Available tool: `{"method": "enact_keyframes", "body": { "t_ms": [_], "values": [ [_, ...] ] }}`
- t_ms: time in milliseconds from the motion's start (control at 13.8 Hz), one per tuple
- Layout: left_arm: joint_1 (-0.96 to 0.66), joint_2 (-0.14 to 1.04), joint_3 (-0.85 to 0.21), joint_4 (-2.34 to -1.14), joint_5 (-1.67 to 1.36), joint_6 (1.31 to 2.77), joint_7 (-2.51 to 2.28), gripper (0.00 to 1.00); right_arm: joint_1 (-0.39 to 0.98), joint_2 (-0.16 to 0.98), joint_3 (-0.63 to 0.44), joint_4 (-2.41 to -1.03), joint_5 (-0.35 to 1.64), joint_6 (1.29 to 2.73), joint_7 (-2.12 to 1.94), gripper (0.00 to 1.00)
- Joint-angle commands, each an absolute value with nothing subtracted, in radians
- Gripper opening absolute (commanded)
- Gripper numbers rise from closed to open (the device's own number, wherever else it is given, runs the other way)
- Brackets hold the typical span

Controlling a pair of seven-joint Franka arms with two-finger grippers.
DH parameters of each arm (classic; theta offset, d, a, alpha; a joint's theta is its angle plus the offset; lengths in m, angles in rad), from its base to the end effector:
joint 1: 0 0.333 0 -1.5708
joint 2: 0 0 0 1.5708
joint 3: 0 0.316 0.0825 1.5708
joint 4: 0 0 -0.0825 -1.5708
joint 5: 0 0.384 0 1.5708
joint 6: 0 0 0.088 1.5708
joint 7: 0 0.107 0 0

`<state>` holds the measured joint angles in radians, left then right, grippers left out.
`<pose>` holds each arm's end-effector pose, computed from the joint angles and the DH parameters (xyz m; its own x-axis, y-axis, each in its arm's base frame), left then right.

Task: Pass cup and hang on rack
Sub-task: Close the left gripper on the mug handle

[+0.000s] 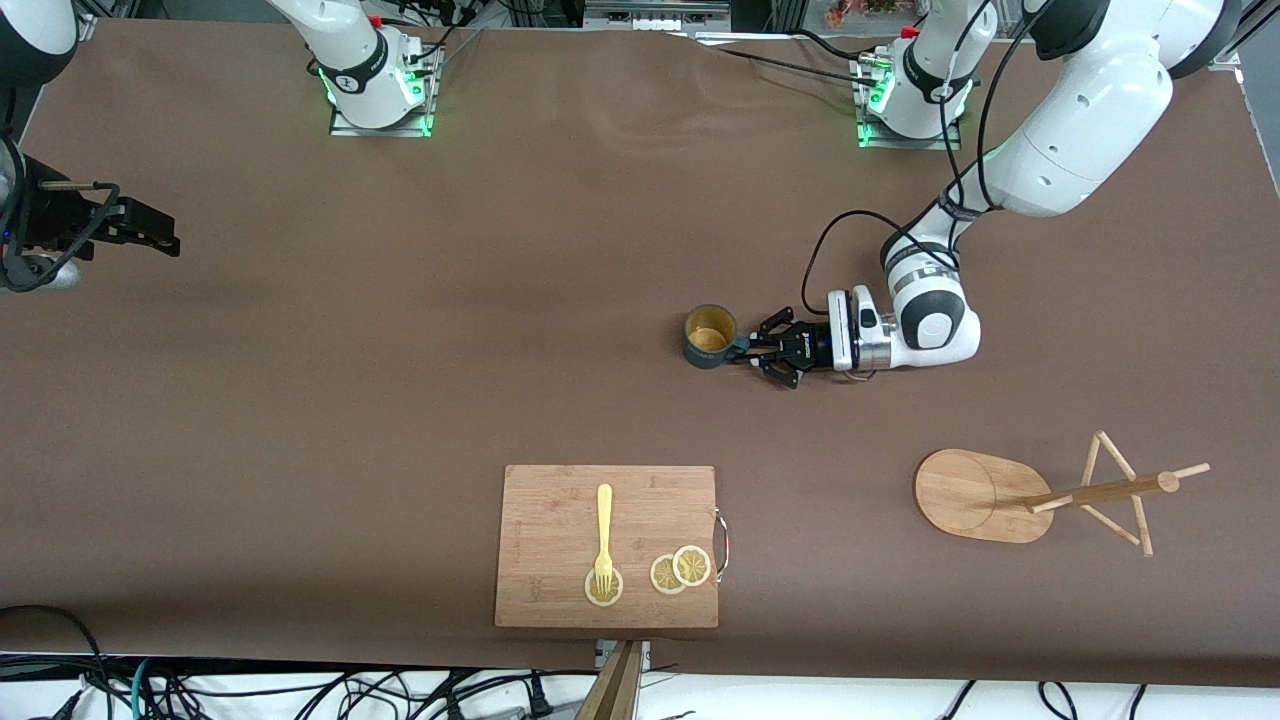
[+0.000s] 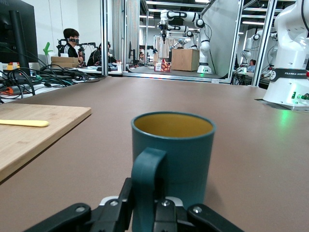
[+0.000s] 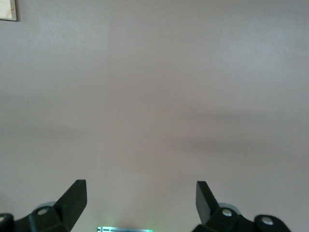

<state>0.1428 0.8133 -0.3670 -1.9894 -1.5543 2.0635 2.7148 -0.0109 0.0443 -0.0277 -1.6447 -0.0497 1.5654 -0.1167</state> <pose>0.5256 -0.1856 0.0763 0.0639 -0.1975 0.9782 -0.9969 -0.0584 0.0534 0.5610 -0.0267 0.5648 0.9887 0.0778 -0.1283 0.0830 -0.9959 0.0359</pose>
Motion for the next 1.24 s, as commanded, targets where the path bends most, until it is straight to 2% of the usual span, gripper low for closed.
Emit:
{"method": "enact_keyframes", "body": {
  "t_ms": [0, 363, 727, 872, 1163],
  "values": [
    [0.149, 0.822, -0.367, -1.99, -1.585, 2.045, 2.783, 0.0, -0.015, 0.049, -0.021, -1.629, -0.034, 1.549, -0.104, 1.0],
    [0.172, 0.775, -0.35, -2.015, -1.571, 2.037, 2.777, 0.0, -0.014, 0.049, -0.02, -1.629, -0.018, 1.549, -0.104, 1.0],
    [0.267, 0.504, -0.334, -2.153, -1.428, 2.045, 2.596, 0.0, -0.014, 0.049, -0.02, -1.631, -0.017, 1.545, -0.103, 1.0],
    [0.325, 0.381, -0.334, -2.262, -1.416, 2.046, 2.499, 0.0, -0.014, 0.049, -0.02, -1.631, -0.017, 1.545, -0.103, 1.0],
    [0.449, 0.181, -0.337, -2.338, -1.154, 2.016, 2.25, 0.0, -0.014, 0.048, -0.02, -1.632, -0.017, 1.534, -0.103, 1.0]
  ]
}}
